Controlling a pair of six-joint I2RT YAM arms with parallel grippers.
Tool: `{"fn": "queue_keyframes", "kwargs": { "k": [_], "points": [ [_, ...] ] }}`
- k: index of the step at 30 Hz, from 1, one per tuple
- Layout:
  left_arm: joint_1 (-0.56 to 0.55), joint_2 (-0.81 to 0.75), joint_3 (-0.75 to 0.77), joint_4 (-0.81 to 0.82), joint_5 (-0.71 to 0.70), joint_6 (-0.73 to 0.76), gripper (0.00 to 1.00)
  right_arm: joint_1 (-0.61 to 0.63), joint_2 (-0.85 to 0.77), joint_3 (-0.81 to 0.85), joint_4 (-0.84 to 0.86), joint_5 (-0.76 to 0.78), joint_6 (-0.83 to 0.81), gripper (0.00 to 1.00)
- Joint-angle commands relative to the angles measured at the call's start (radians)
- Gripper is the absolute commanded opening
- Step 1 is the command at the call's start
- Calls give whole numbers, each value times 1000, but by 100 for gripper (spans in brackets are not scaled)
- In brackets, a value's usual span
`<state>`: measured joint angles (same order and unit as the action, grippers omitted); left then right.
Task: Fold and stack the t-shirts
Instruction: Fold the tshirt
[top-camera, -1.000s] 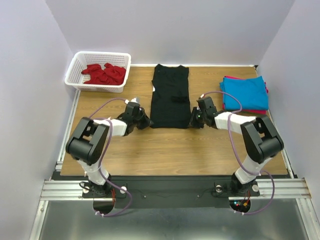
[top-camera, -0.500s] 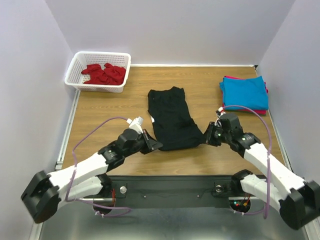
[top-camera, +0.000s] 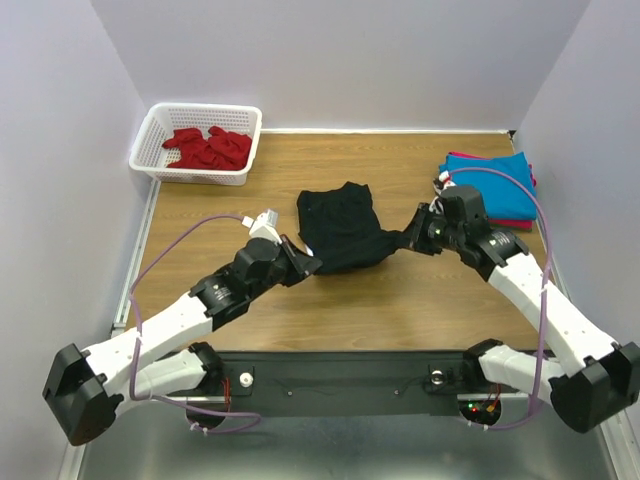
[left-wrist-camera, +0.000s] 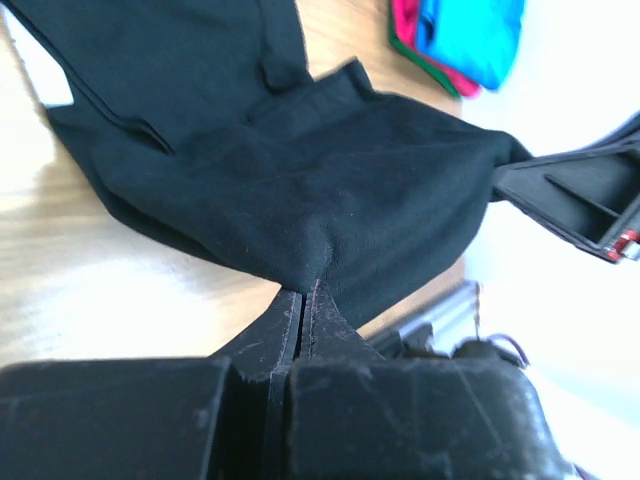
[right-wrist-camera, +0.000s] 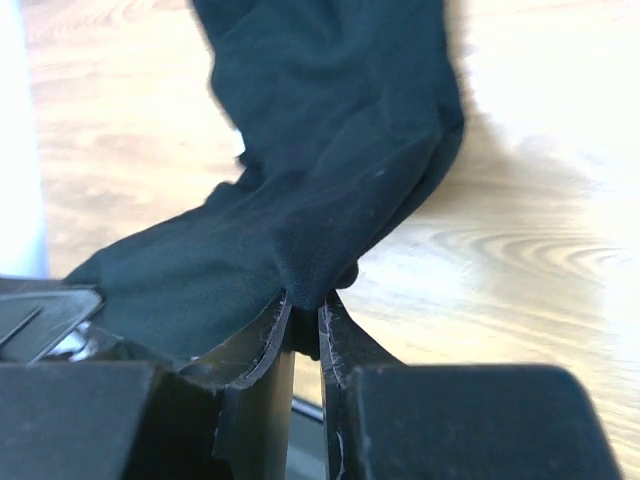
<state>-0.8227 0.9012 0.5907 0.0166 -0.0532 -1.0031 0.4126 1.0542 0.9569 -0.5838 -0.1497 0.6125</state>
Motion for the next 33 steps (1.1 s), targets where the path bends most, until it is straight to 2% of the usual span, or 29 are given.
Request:
{"fn": "queue_keyframes", "kwargs": {
  "k": [1,6,8,18,24,33],
  "points": [
    [28,40,116,-10,-79,70,0,-5,53,111,13,143,-45,11],
    [114,142,196,-14,-45,127,0,-5,148,198,36,199,-68,10],
    [160,177,221,3,-4,155,0,-6,191,227,55,197,-72,7],
    [298,301,313,46,47,253,0,-34,375,373,128,154,-83,6],
    [372,459,383,80,142,288,0,-77,544,451,156,36,-83,5],
    [476,705,527,86,193,340,0,-126,827,640,174,-16,-131,4]
  ]
}}
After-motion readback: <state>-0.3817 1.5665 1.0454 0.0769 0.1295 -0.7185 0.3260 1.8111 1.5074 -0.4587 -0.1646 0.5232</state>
